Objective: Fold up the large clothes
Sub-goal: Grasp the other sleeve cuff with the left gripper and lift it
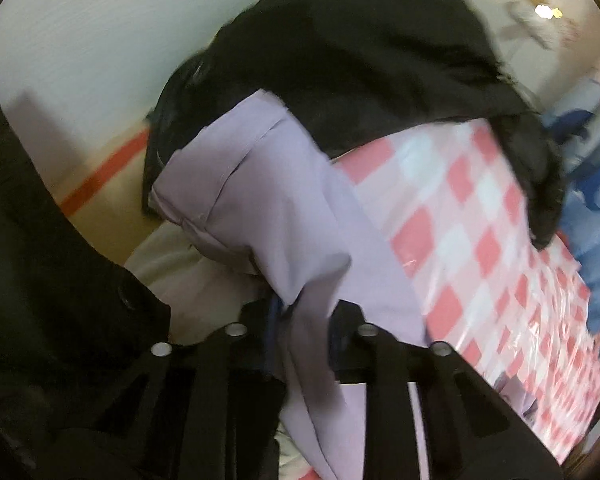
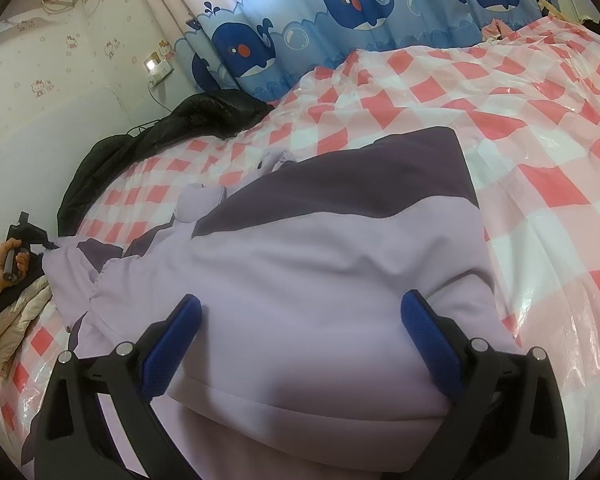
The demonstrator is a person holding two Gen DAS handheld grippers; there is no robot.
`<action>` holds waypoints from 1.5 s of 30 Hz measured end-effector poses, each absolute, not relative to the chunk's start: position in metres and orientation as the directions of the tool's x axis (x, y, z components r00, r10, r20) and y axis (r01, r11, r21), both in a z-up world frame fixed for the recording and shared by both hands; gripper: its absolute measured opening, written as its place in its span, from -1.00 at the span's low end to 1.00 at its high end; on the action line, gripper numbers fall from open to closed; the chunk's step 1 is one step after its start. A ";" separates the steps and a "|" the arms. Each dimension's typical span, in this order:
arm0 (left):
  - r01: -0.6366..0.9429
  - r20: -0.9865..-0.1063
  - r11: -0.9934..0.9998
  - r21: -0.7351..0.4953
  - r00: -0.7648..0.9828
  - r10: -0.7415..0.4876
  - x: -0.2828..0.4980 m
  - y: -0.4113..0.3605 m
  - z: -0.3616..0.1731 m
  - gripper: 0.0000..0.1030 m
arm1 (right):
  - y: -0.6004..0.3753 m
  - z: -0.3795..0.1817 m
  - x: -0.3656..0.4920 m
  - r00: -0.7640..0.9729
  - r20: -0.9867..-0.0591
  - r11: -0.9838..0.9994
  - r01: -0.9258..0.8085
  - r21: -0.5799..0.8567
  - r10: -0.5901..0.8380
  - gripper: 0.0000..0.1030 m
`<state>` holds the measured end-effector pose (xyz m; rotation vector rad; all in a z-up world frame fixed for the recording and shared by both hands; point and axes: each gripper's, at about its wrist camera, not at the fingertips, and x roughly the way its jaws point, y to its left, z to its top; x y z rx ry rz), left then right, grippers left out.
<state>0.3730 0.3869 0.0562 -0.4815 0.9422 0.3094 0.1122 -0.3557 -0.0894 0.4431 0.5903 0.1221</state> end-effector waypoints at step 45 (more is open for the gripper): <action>0.427 -0.597 0.853 -0.300 0.613 -0.518 0.194 -0.110 0.075 -0.75 | -0.422 -0.009 0.017 0.835 -0.452 0.645 0.162 0.747 0.315 0.86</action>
